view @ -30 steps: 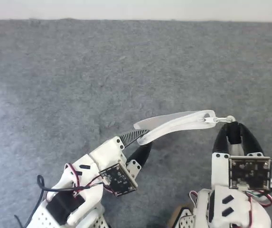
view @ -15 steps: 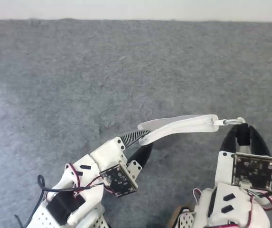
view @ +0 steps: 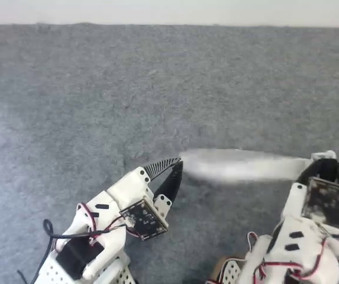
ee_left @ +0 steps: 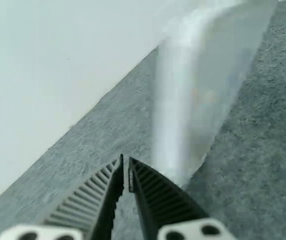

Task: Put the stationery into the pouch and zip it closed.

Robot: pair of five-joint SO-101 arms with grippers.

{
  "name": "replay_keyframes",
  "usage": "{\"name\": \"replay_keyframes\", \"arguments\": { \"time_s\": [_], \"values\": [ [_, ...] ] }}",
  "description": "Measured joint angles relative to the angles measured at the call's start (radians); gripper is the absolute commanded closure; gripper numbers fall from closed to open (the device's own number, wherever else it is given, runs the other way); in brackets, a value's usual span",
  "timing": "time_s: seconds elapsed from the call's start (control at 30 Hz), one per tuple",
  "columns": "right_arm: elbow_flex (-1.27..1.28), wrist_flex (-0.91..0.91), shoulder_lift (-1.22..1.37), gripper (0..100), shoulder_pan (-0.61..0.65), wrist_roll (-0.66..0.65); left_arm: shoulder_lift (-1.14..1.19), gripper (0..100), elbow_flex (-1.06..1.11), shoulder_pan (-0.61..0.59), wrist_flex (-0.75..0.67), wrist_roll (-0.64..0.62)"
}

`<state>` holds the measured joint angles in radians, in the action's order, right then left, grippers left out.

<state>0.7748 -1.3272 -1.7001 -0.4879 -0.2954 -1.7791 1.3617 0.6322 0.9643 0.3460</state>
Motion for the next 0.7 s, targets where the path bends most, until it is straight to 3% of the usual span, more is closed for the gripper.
{"name": "replay_keyframes", "arguments": {
  "time_s": [0.37, 0.7],
  "values": [
    [0.005, 0.003, 0.0, 99.1, -0.002, -0.003, -0.003, 99, 0.0, 0.003, 0.0, 0.0],
    [0.005, 0.003, 0.0, 98.6, 0.106, -0.003, -0.003, 99, 0.0, 0.002, 0.0, 0.0]
  ]
}}
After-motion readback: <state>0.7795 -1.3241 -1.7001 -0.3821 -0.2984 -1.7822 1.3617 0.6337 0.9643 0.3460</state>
